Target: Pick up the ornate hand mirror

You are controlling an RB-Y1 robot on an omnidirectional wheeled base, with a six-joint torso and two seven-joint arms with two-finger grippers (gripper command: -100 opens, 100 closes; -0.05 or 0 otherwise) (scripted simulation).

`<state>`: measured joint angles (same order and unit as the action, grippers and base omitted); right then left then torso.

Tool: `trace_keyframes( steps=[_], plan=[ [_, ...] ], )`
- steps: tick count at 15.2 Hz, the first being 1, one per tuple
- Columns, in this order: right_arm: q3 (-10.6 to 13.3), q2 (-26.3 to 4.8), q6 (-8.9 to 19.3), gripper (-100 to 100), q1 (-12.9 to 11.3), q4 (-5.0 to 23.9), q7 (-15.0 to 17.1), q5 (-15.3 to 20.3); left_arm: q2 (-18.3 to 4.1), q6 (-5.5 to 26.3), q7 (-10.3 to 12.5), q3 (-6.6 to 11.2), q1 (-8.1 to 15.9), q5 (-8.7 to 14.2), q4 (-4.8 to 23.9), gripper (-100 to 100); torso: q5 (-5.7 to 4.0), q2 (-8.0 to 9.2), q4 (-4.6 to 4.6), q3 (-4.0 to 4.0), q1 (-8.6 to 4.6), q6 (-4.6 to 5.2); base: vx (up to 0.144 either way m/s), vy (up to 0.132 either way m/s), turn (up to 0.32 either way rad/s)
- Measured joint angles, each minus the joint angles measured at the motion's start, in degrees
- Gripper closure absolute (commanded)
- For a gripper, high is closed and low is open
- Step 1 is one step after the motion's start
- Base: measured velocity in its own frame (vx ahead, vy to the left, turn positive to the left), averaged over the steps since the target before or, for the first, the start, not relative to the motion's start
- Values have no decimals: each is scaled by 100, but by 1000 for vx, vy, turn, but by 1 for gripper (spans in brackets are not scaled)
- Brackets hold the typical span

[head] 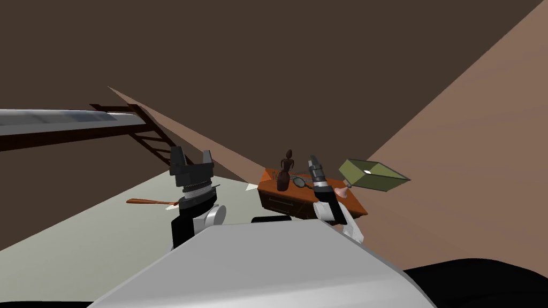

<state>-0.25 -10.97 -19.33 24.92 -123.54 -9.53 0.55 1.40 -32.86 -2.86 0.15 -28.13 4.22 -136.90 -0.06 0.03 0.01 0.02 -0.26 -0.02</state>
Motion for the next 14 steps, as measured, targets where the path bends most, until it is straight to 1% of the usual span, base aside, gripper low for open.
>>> trace_keyframes(
  steps=[2,5,7,9,12,14],
  plan=[
    [52,-148,30,-100,-95,293,-77,97,0,0,0,0,0,0,0,0,1,1,0,0,4,-1,-19,-42,129],
    [92,-418,73,-100,-162,666,-147,214,0,0,0,0,0,0,0,0,0,2,0,1,3,1,-24,-44,126],
    [200,-502,111,-100,-235,957,-271,358,0,0,0,0,0,0,0,0,1,4,0,2,5,0,-31,-42,156],
    [255,-671,174,-100,-312,1222,-358,465,0,0,0,0,0,0,0,0,1,4,1,2,3,1,-19,-36,95],
    [285,-892,236,-100,-394,1581,-407,559,0,0,0,0,0,0,0,0,2,1,0,1,10,1,-18,-24,95],
    [333,-988,321,-100,-461,1741,-458,637,0,0,0,0,0,0,0,0,3,0,0,0,12,0,-22,-26,127]
  ],
)
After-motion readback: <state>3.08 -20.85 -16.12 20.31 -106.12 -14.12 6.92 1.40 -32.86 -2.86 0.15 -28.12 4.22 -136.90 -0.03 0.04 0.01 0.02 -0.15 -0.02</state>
